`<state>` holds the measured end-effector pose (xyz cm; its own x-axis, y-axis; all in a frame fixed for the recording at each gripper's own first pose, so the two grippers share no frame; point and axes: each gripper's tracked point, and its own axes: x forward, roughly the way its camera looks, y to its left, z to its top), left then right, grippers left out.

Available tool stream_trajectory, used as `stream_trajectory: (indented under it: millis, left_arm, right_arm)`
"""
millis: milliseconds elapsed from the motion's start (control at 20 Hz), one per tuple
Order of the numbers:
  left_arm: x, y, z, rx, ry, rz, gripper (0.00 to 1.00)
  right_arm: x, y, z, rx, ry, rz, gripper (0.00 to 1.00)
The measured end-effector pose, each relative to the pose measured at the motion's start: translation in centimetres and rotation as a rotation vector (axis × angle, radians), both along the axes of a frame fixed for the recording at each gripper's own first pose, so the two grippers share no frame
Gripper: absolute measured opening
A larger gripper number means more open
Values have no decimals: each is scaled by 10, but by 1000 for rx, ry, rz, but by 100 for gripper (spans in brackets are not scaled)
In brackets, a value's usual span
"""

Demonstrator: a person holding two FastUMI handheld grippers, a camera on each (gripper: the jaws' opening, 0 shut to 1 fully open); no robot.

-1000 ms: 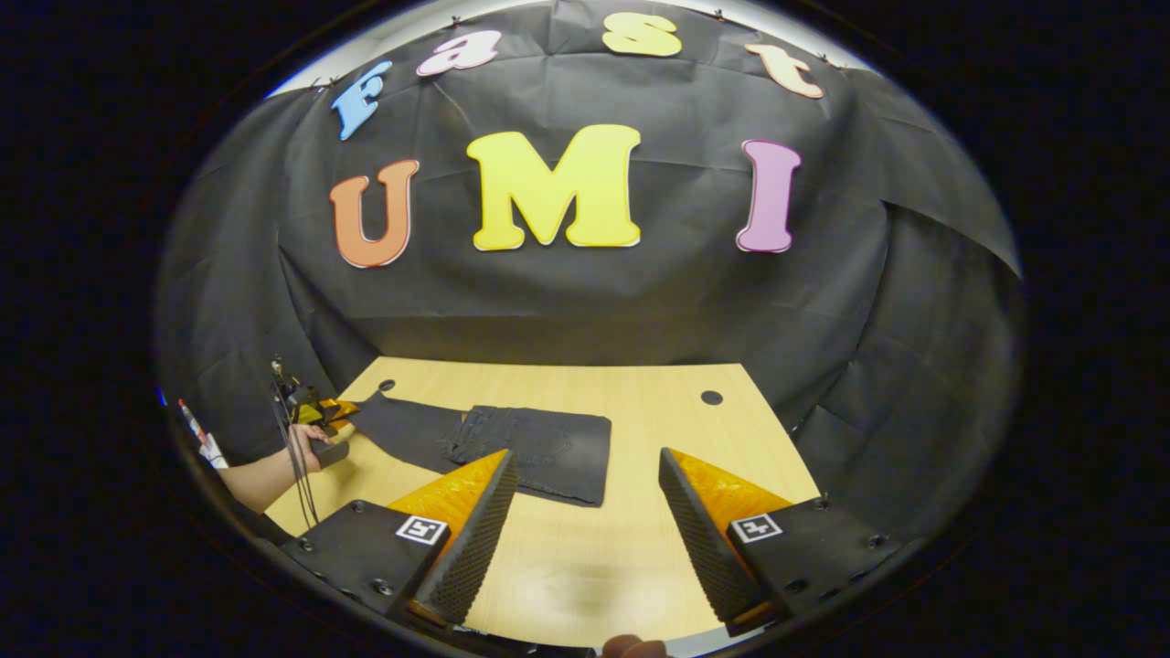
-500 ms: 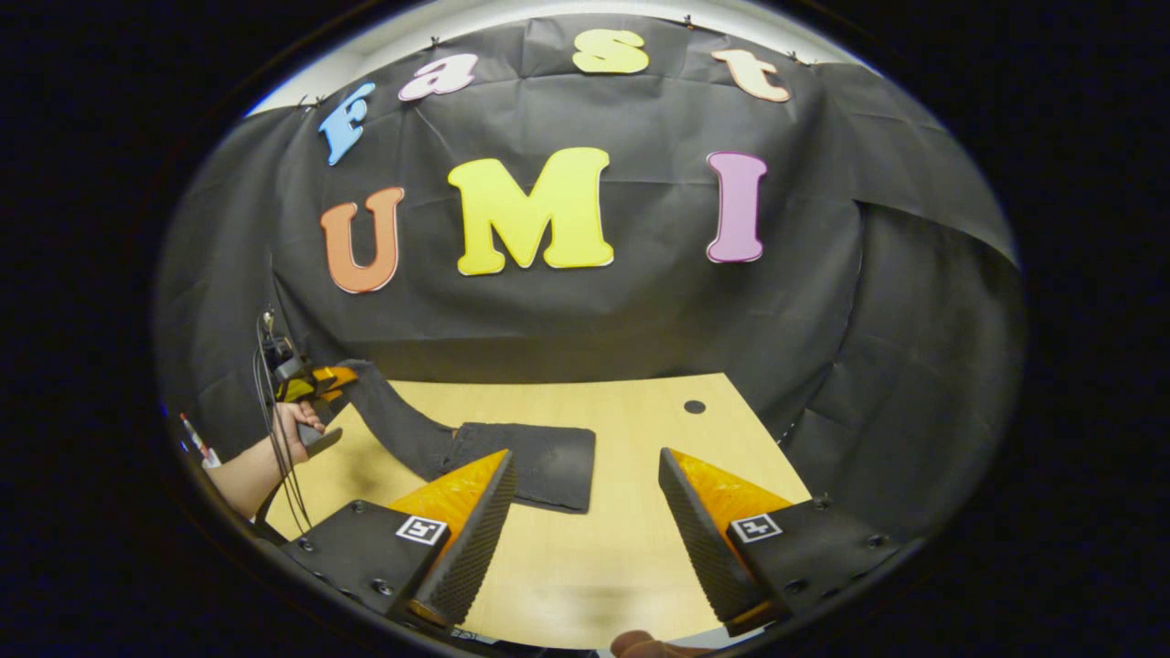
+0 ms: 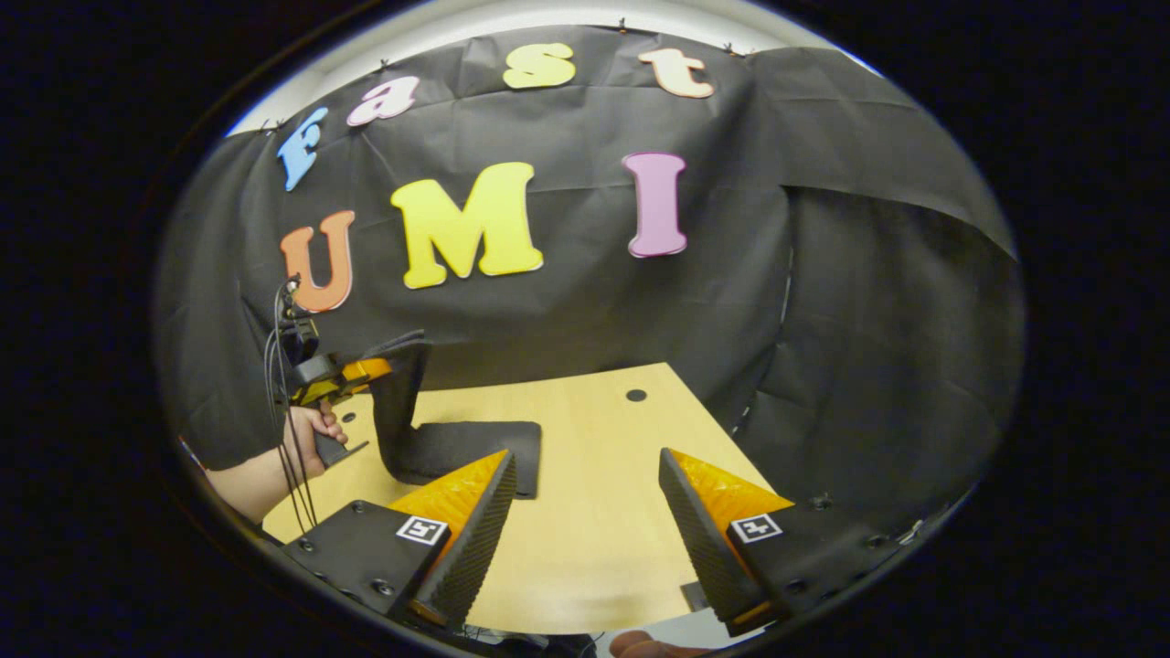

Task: Grasp the waist and the cuffs of the jeans and fold them to make the two legs overlap; first hold the waist and fold one-third of the jeans toward the cuffs, then hold the cuffs and fold the remaining one-third in the same direction to finish folding.

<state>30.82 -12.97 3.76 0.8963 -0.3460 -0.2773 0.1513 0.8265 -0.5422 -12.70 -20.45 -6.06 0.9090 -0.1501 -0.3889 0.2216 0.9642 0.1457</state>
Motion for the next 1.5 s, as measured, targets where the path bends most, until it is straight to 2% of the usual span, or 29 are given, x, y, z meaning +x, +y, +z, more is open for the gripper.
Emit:
stream_trajectory:
  millis: [300, 350, 600, 700, 850, 1000, 1050, 1100, 1200, 1250, 1300, 1400, 1500]
  left_arm:
    - [-10, -83, -77, 219, 23, -74, 5]
    - [-13, -92, -91, 255, 24, -78, 5]
    - [-19, -114, -158, 479, 50, -103, 6]
    - [-14, -115, -169, 520, 54, -92, 6]
    - [-18, -121, -176, 506, 74, -95, 9]
    - [-20, -122, -180, 511, 93, -88, 23]
    - [-22, -123, -178, 510, 91, -94, 39]
    - [-25, -125, -173, 505, 87, -99, 47]
    - [-30, -127, -163, 476, 80, -112, 81]
    - [-33, -125, -155, 451, 78, -109, 86]
    - [-34, -120, -142, 434, 61, -96, 97]
    - [-39, -106, -109, 414, 25, -84, 98]
    - [-43, -85, -67, 404, -38, -63, 97]
  right_arm:
    - [-31, -46, -42, 27, 94, -92, 96]
    - [-33, -48, -50, 36, 114, -97, 94]
    - [-29, -46, -79, 49, 183, -83, 94]
    - [-24, -44, -80, 41, 190, -73, 94]
    - [-16, -39, -78, 36, 190, -57, 94]
    - [-5, -31, -75, 32, 186, -34, 94]
    - [-1, -28, -74, 24, 184, -25, 96]
    - [2, -25, -72, 17, 181, -15, 96]
    - [8, -19, -67, 8, 169, 1, 96]
    - [13, -15, -63, 6, 158, 10, 96]
    - [20, -8, -58, 2, 146, 26, 94]
    - [35, 4, -42, -15, 104, 57, 96]
    - [56, 19, -20, -35, 43, 95, 94]
